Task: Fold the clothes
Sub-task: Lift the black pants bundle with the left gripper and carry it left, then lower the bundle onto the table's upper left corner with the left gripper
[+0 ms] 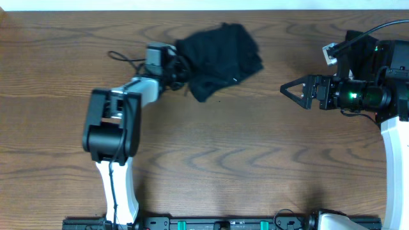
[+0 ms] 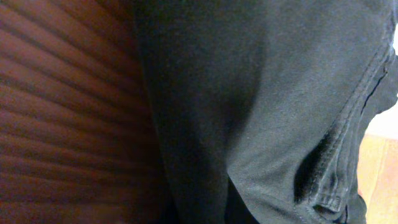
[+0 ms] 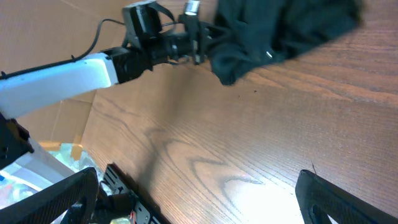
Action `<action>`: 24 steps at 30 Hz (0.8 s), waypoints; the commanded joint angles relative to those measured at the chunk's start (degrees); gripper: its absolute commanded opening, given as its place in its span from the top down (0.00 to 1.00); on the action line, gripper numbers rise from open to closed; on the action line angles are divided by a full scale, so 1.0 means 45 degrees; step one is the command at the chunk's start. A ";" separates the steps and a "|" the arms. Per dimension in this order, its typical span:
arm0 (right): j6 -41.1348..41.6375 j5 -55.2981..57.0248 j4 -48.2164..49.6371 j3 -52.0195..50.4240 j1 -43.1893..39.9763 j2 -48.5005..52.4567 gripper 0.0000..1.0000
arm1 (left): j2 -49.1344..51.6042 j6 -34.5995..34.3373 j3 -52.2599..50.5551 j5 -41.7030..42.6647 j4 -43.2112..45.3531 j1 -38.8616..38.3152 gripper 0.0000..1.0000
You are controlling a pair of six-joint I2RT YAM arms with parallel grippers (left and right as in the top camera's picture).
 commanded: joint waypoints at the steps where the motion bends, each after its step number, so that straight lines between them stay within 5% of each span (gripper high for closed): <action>1: -0.0257 -0.0049 -0.0063 0.0199 -0.0058 -0.0185 0.01 | 0.0384 -0.0724 -0.0194 -0.1030 -0.0112 0.1093 0.94; 24: -0.0044 0.0563 0.0112 0.0199 -0.0063 -0.0185 0.01 | 0.0379 -0.1569 -0.0316 -0.1302 -0.3045 0.7587 0.94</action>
